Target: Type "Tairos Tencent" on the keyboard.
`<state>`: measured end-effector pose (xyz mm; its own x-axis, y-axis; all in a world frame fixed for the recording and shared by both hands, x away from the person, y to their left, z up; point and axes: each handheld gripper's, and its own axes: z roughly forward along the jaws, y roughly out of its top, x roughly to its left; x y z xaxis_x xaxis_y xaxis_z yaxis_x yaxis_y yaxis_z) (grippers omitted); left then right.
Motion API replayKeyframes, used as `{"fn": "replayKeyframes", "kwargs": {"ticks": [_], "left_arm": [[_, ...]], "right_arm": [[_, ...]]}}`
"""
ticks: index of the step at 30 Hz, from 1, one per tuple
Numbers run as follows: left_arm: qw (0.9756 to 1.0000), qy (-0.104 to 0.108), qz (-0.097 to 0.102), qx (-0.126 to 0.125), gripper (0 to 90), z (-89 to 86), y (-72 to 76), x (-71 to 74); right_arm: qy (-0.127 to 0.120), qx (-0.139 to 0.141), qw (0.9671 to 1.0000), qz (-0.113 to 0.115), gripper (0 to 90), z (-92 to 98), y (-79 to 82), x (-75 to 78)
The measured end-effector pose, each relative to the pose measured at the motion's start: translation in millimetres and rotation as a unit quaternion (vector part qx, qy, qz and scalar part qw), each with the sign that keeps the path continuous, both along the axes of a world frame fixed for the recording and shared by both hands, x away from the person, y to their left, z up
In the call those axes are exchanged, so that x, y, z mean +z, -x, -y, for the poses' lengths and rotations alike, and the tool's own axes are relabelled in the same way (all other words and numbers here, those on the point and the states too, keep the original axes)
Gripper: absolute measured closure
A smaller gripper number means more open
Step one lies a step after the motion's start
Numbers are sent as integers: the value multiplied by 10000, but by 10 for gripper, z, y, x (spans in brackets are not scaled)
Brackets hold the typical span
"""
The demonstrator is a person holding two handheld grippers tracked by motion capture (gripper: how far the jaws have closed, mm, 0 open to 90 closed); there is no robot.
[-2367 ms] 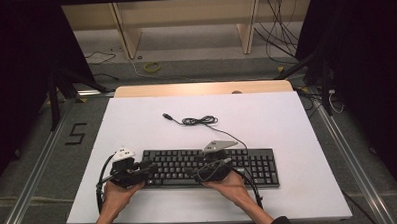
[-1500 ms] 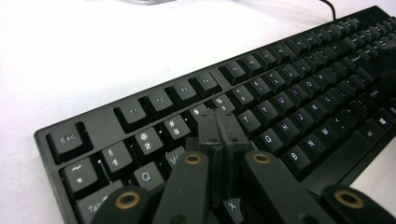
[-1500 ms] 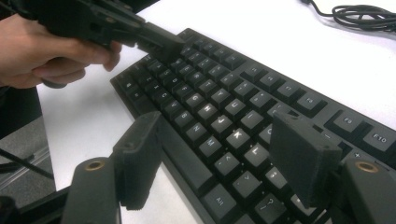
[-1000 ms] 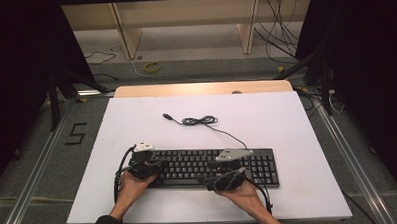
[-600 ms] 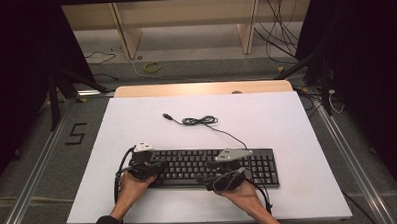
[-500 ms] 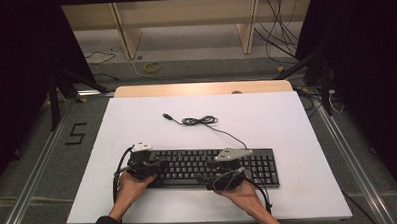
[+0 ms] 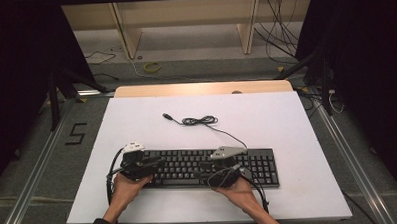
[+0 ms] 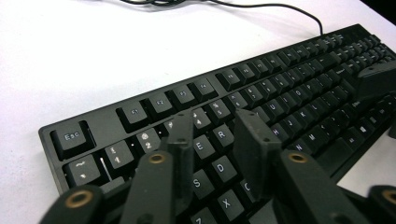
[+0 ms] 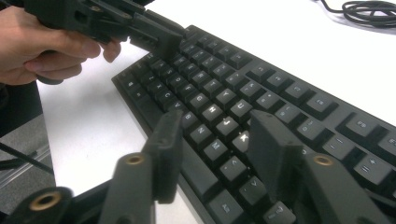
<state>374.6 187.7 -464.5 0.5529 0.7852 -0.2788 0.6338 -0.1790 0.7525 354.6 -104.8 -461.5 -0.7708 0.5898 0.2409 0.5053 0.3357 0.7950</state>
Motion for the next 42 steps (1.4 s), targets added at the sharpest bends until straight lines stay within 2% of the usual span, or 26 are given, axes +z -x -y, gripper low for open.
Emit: {"fn": "replayKeyframes", "kwargs": {"ticks": [1, 10, 14, 17, 23, 35, 42], "left_arm": [[10000, -2, 7, 5, 647, -4, 5, 3], [9999, 117, 105, -37, 463, -29, 64, 41], [9996, 175, 202, -57, 430, -28, 98, 62], [9995, 218, 222, -60, 396, -33, 120, 70], [9993, 254, 273, -69, 360, -54, 163, 77], [9987, 339, 392, -30, 317, -100, 235, 98], [9985, 346, 421, -35, 304, -110, 273, 91]], "right_arm": [[0, 0, 10000, 0, 582, 0, 0, 0], [40, 66, 9999, -73, 721, -103, -56, -15], [75, 84, 9999, -63, 770, -123, -65, -21], [110, 97, 9999, -88, 831, -149, -80, -22], [157, 144, 9997, -104, 897, -209, -101, -38], [256, 154, 9994, -175, 900, -317, -150, -70], [394, 181, 9990, -135, 900, -354, -154, -95]]}}
